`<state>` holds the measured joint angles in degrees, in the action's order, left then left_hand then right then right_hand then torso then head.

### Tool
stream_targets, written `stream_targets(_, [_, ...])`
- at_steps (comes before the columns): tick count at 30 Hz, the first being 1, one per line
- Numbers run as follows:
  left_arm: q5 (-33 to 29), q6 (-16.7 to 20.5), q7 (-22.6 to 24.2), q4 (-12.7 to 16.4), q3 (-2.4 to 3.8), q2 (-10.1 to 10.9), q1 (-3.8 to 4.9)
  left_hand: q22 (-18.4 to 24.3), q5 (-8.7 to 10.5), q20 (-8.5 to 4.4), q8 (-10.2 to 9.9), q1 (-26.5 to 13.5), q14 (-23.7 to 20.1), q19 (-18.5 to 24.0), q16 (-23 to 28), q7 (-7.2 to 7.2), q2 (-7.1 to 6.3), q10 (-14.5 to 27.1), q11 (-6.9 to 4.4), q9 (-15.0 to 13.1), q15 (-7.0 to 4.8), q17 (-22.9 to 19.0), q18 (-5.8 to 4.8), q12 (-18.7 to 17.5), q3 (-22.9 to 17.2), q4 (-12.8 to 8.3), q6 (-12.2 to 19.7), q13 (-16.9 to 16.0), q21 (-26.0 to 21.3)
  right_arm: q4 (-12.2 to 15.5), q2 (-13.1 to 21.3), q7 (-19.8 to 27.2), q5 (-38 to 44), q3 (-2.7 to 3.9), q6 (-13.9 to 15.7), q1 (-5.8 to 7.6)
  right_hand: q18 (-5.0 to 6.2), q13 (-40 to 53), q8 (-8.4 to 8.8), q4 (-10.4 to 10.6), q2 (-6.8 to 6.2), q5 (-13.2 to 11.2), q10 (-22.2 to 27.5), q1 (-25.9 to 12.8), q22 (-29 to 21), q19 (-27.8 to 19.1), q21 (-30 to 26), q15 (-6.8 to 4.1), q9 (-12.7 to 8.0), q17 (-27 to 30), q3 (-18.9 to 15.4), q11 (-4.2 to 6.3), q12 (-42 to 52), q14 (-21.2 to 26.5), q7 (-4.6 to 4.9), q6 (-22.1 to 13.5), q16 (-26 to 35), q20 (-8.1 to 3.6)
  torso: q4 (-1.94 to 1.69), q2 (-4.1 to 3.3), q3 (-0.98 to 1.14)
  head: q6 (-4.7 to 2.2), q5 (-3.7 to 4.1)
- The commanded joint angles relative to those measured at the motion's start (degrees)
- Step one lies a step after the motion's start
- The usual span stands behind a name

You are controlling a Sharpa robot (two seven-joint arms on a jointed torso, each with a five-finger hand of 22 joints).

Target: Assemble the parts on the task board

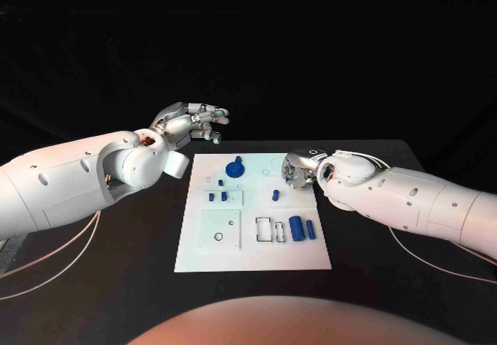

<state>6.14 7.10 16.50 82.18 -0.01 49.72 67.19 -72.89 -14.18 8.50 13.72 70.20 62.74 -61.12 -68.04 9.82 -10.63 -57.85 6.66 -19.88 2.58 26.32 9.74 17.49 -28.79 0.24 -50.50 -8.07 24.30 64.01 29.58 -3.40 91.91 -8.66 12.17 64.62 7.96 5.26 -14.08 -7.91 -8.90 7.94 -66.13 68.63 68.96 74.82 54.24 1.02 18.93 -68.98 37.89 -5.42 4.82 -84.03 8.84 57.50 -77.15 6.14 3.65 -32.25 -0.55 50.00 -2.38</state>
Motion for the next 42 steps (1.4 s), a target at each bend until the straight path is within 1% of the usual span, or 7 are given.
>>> stream_targets(1, [-0.39,0.06,0.53,0.24,0.04,-0.02,0.04,0.09,-0.18,0.07,0.32,0.02,-0.35,0.12,0.20,0.16,0.33,0.29,0.09,0.10,0.00,-0.09,0.57,0.23,-0.13,0.15,-0.18,-0.08,-0.37,-0.23,-0.19,-0.39,0.91,-0.41,-2.02,-0.82,-0.50,-0.05,-0.17,0.28,0.20,-0.40,-0.38,-0.52,0.11,0.28,0.43,-0.28,0.09,0.15,0.24,-0.01,-0.10,-2.49,-0.11,0.32,-0.22,0.01,-0.01,0.01,-0.05,0.00,-0.02])
stream_targets(8, [-0.37,0.13,0.50,0.27,0.04,0.04,0.04,0.14,-0.18,0.08,0.32,0.03,-0.37,0.11,0.21,0.18,0.32,0.44,0.12,0.11,0.02,-0.13,0.57,0.26,-0.12,0.15,-0.13,-0.08,-0.44,-0.19,-0.22,-1.65,1.99,-0.43,-1.37,-1.10,-0.69,0.30,-0.97,0.19,0.73,-0.61,-1.66,0.07,1.10,0.72,1.77,-0.70,0.79,0.32,0.73,0.46,0.16,-2.44,-0.57,1.19,-0.55,-0.14,0.01,0.11,-0.10,0.00,-0.01])
stream_targets(13, [-0.37,0.14,0.49,0.25,0.04,0.03,0.04,0.14,-0.18,0.08,0.32,0.03,-0.37,0.11,0.21,0.18,0.32,0.44,0.12,0.11,0.02,-0.13,0.57,0.26,-0.12,0.15,-0.13,-0.08,-0.44,0.20,0.00,-3.19,3.17,-0.43,2.08,-1.23,-1.05,1.08,-2.54,-0.29,2.24,-0.82,-4.07,1.55,2.79,1.62,4.09,-1.48,2.32,0.85,2.06,1.31,0.52,-2.33,-1.17,2.57,-0.89,-0.67,-0.04,0.12,-0.11,0.00,-0.09])
stream_targets(17, [-0.37,0.16,0.50,0.25,0.04,0.03,0.04,0.14,-0.18,0.08,0.32,0.03,-0.37,0.11,0.21,0.18,0.32,0.44,0.12,0.11,0.02,-0.13,0.57,0.26,-0.12,0.15,-0.13,-0.08,-0.44,0.60,0.26,-3.89,3.64,-0.43,4.76,-1.26,-1.11,1.48,-3.09,-0.74,2.74,-0.84,-5.02,2.26,3.30,1.75,4.60,-1.76,3.11,0.99,3.17,1.54,0.43,-2.29,-1.30,2.72,-1.13,-0.96,-0.06,0.10,-0.09,0.00,-0.17])
stream_targets(28, [-0.36,0.13,0.49,0.02,0.04,0.02,0.04,0.17,-0.20,0.09,0.33,0.07,-0.39,0.10,0.22,0.19,0.34,0.56,0.13,0.12,0.03,-0.16,0.56,0.30,-0.14,0.14,-0.09,-0.09,-0.50,2.40,1.60,-3.91,3.60,-0.35,10.61,-1.08,-1.18,1.86,-3.48,-1.16,2.85,-1.04,-5.78,2.68,3.84,1.84,5.16,-1.91,3.79,0.97,4.38,1.72,0.27,-2.30,-1.41,2.81,-1.44,-1.15,0.00,0.15,-0.11,0.00,-0.37])
stream_targets(37, [-0.36,0.12,0.48,-0.23,0.04,-0.04,0.04,0.20,-0.21,0.10,0.34,0.10,-0.40,0.09,0.23,0.20,0.32,0.65,0.15,0.13,0.04,-0.19,0.56,0.34,-0.14,0.12,-0.07,-0.09,-0.54,6.09,3.60,-3.73,2.36,-0.14,12.30,-0.24,-1.20,2.02,-3.62,-1.20,2.64,-1.19,-6.02,2.57,4.01,1.85,5.32,-1.94,4.02,0.97,4.54,1.76,0.23,-2.30,-1.44,2.88,-1.55,-1.19,0.08,0.12,-0.03,0.00,-0.60])
stream_targets(42, [-0.38,0.34,0.55,-0.31,0.04,-0.01,0.04,0.41,-0.24,0.17,0.11,0.12,-0.46,0.02,0.24,0.45,0.16,1.27,0.29,0.30,0.15,-0.37,0.54,0.65,-0.06,0.09,0.70,-0.14,-0.86,9.76,5.67,-4.12,1.16,0.02,12.58,0.43,-1.20,2.02,-3.62,-1.20,2.64,-1.19,-6.02,2.57,4.01,1.85,5.32,-1.94,4.02,0.97,4.54,1.76,0.23,-2.30,-1.44,2.88,-1.55,-1.19,0.15,0.11,-0.04,0.00,-0.76])
